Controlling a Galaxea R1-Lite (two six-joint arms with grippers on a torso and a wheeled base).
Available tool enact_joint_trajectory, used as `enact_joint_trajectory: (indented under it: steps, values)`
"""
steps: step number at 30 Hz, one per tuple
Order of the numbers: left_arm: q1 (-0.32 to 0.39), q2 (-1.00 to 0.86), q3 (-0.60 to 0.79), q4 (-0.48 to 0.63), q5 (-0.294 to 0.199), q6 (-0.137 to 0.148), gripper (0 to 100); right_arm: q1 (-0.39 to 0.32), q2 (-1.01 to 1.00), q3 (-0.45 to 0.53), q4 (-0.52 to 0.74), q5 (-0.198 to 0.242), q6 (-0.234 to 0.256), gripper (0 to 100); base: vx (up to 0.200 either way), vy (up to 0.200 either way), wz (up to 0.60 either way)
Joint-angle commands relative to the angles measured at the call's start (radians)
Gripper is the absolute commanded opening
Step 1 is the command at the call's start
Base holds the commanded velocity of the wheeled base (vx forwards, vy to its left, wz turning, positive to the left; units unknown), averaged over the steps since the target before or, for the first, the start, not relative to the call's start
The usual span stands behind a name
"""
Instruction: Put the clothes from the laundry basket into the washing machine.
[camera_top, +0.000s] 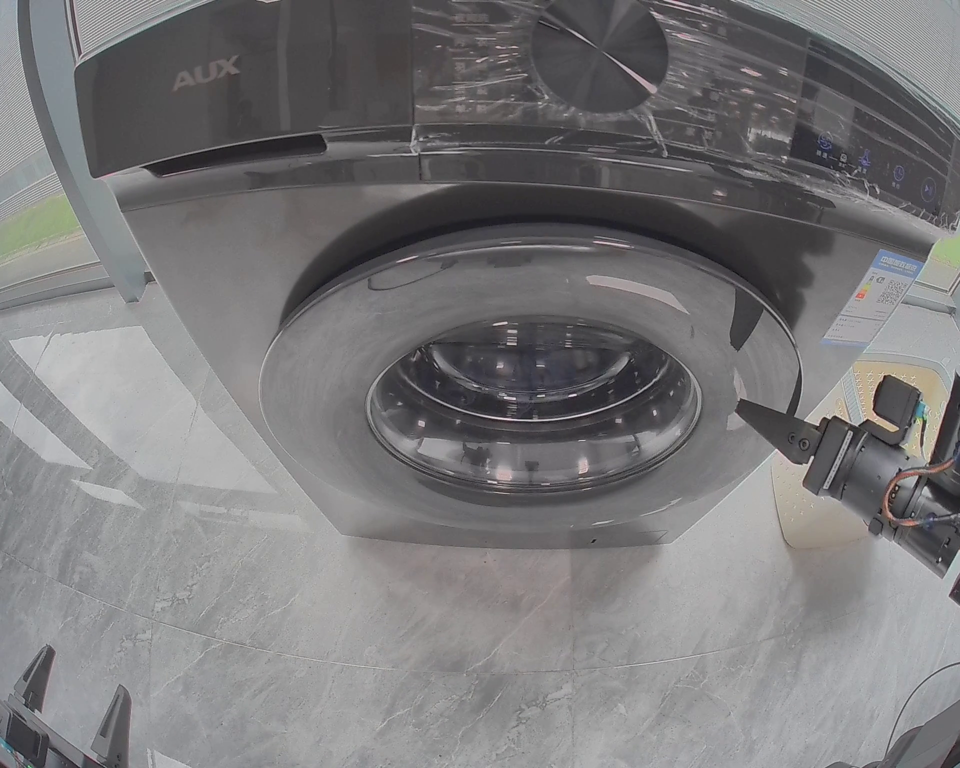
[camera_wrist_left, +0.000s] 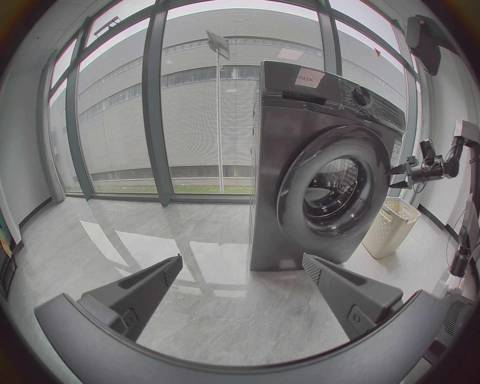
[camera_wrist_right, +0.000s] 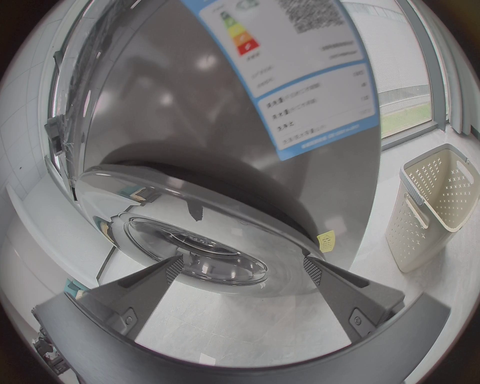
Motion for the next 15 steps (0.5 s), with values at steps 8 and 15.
enact_joint_trajectory:
  steps: [8, 15]
  values:
    - [0.000, -0.015, 0.018, 0.001, 0.000, -0.003, 100, 0.146, -0.404, 0.420, 0.027, 0.019, -0.151, 100, 0.000, 0.000, 0.00]
    - [0.000, -0.014, 0.018, 0.001, 0.000, -0.003, 100, -0.060, -0.784, 0.445, 0.225, 0.022, -0.207, 100, 0.000, 0.000, 0.00]
